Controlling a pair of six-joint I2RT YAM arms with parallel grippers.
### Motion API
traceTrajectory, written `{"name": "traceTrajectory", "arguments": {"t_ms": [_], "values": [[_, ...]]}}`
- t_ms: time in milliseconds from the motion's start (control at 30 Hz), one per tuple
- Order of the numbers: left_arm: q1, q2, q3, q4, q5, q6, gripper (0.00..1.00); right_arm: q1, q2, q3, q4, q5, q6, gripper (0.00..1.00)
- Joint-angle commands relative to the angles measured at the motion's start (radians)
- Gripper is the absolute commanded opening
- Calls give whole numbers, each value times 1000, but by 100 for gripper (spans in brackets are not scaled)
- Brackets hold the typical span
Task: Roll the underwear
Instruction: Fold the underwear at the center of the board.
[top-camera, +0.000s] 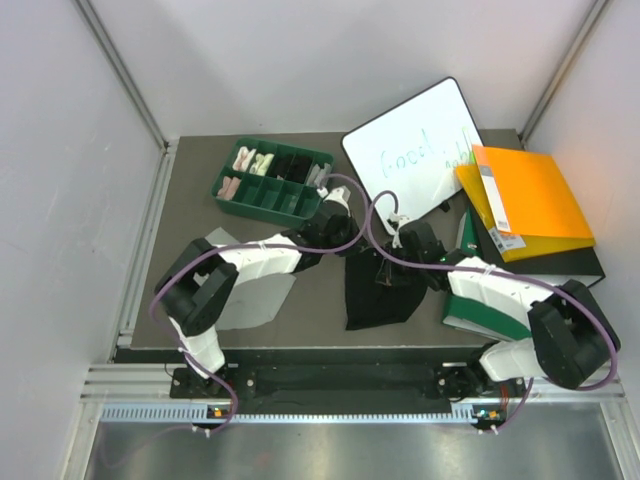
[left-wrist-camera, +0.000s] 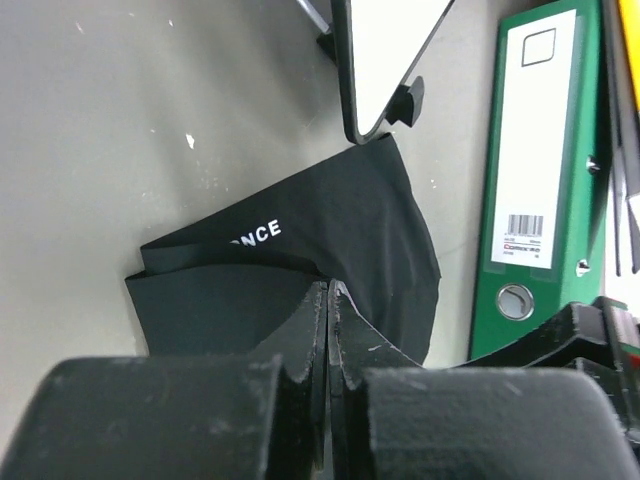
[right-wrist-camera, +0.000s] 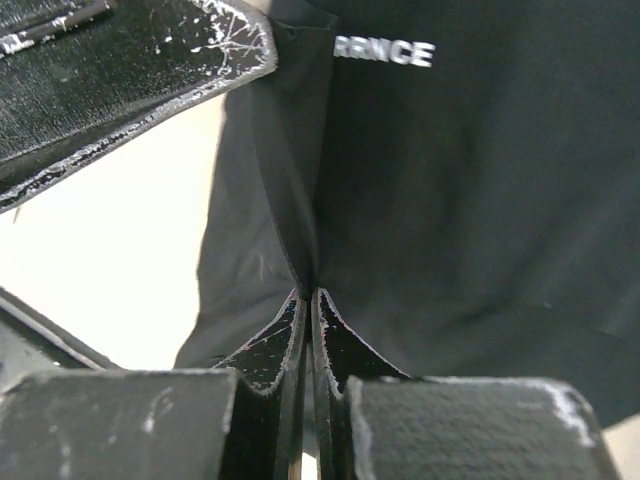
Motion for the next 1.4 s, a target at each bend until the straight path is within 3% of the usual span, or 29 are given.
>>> {"name": "traceTrajectory", "arguments": {"t_ms": [0, 767, 1000, 1067, 1167, 1367], "values": [[-7, 30, 63, 24, -18, 17, 0, -35, -35, 26, -83, 5, -46, 0], [-54, 154, 227, 13, -25, 29, 0, -141, -74, 52, -195, 2, -109, 0], [-56, 233, 292, -15, 139, 37, 0, -158, -49, 41, -168, -6, -115, 0], [-59, 242, 284, -4, 155, 19, 14, -159, -41, 41, -169, -1, -113, 0], [-69, 253, 285, -13, 140, 23, 26, -184, -28, 31, -162, 17, -109, 0], [-71, 250, 284, -27, 123, 25, 27, -225, 27, 70, -152, 9, -132, 0]]}}
